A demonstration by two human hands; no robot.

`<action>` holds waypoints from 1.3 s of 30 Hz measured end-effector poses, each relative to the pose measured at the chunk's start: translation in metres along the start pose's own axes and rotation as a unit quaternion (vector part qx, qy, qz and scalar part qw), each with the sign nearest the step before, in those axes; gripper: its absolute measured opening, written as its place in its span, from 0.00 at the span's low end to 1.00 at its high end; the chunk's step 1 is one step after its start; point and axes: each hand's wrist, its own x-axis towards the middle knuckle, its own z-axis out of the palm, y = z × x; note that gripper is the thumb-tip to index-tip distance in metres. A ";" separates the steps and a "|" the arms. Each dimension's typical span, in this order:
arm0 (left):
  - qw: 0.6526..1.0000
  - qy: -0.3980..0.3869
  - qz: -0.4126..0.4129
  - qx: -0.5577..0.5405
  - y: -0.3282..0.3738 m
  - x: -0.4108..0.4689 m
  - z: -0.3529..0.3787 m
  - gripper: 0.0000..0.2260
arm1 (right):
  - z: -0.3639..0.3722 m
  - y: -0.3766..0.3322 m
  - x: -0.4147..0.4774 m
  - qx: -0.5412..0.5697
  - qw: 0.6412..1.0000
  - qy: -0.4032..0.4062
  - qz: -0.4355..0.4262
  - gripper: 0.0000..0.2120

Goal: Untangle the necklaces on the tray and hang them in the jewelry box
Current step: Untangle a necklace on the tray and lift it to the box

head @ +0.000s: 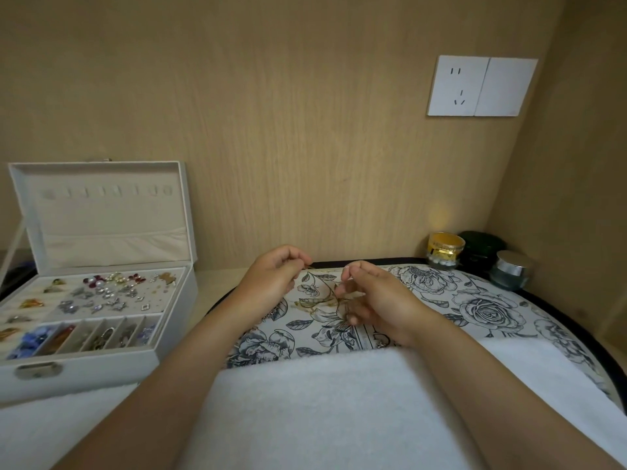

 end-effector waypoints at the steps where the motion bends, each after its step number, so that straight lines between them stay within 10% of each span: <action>1: 1.000 -0.004 0.007 0.027 -0.001 0.000 -0.001 0.09 | -0.002 0.000 0.001 -0.036 0.999 0.018 -0.006 0.13; 13: 0.957 -0.055 0.037 0.283 -0.009 -0.002 -0.013 0.06 | -0.003 -0.002 -0.003 -0.211 0.969 0.094 -0.087 0.13; 26: 0.978 0.031 -0.030 -0.202 -0.001 0.002 0.009 0.15 | -0.013 0.010 0.007 -0.299 0.945 0.073 -0.109 0.10; 34: 0.983 -0.023 -0.040 -0.178 -0.002 0.001 0.007 0.10 | -0.016 0.011 0.005 -0.356 0.926 0.024 -0.124 0.11; 39: 0.994 -0.019 -0.055 -0.089 0.003 -0.002 0.008 0.13 | -0.014 0.005 0.001 -0.456 0.886 0.013 -0.089 0.31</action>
